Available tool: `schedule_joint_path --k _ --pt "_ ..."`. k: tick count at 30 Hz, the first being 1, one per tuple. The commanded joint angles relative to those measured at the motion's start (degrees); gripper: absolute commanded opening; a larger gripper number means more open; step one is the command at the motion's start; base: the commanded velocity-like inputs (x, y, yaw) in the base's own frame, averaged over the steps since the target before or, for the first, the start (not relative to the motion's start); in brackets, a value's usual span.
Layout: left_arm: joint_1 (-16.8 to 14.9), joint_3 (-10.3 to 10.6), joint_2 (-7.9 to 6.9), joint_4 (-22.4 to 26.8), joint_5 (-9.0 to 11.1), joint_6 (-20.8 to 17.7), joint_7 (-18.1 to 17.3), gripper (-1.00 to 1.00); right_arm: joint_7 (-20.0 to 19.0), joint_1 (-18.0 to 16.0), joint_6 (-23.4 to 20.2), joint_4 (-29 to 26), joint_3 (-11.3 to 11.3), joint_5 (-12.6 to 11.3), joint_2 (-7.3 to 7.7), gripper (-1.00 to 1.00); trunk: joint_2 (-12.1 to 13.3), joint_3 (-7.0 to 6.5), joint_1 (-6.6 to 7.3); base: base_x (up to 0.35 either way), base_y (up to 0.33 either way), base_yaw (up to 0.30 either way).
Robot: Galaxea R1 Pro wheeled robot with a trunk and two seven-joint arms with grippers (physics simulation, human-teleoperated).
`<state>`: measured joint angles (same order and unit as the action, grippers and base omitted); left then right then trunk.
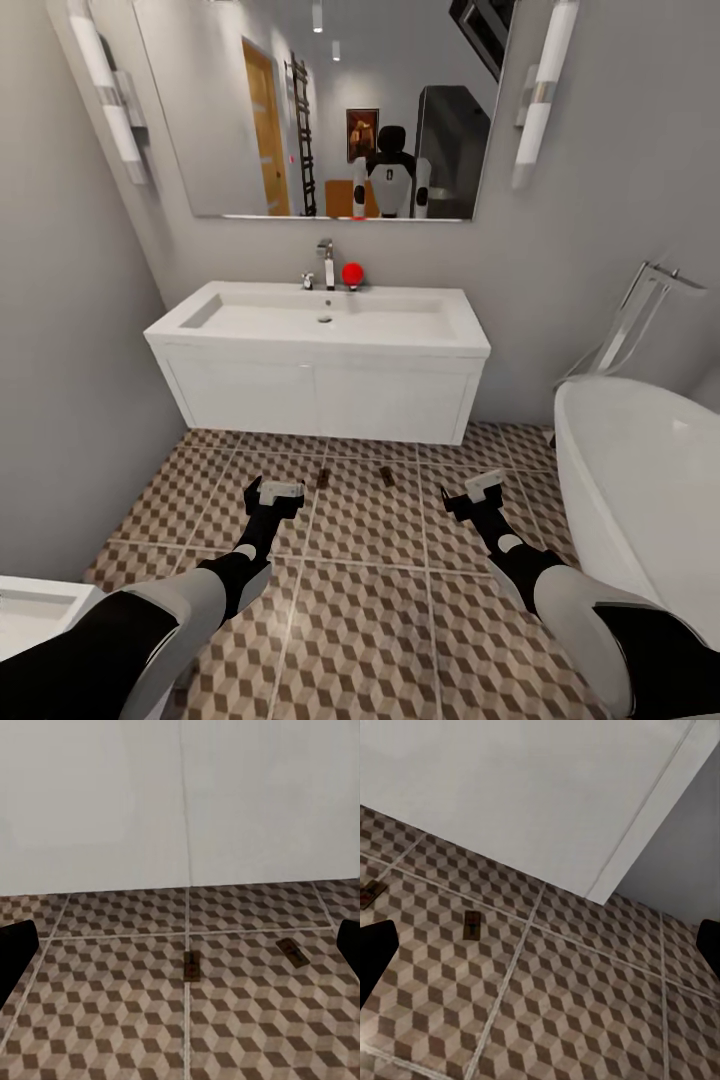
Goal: Take the four mousetraps from the cabinet in the bathroom and place them on the bathroom floor. Make sure all four end up on the same floor surface, and ensure that at least two of them are either under or directly next to the same bathroom sink.
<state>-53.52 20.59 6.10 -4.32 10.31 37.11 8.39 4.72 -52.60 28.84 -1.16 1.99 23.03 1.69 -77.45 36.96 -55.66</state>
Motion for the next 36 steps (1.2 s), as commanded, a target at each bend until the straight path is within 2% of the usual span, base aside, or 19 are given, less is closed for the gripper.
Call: schedule_joint_path --k 1,36 --pt "-0.1 0.5 0.05 -0.2 0.4 0.3 0.1 1.0 0.4 0.0 0.2 0.1 0.2 0.6 0.02 1.0 0.4 -0.13 0.23 0.0 0.0 0.0" --pt "0.0 0.5 0.41 -0.2 0.4 0.3 0.1 1.0 0.4 -0.1 0.1 0.1 0.2 0.6 -0.02 1.0 14.4 -6.42 7.91 0.0 0.0 0.0"
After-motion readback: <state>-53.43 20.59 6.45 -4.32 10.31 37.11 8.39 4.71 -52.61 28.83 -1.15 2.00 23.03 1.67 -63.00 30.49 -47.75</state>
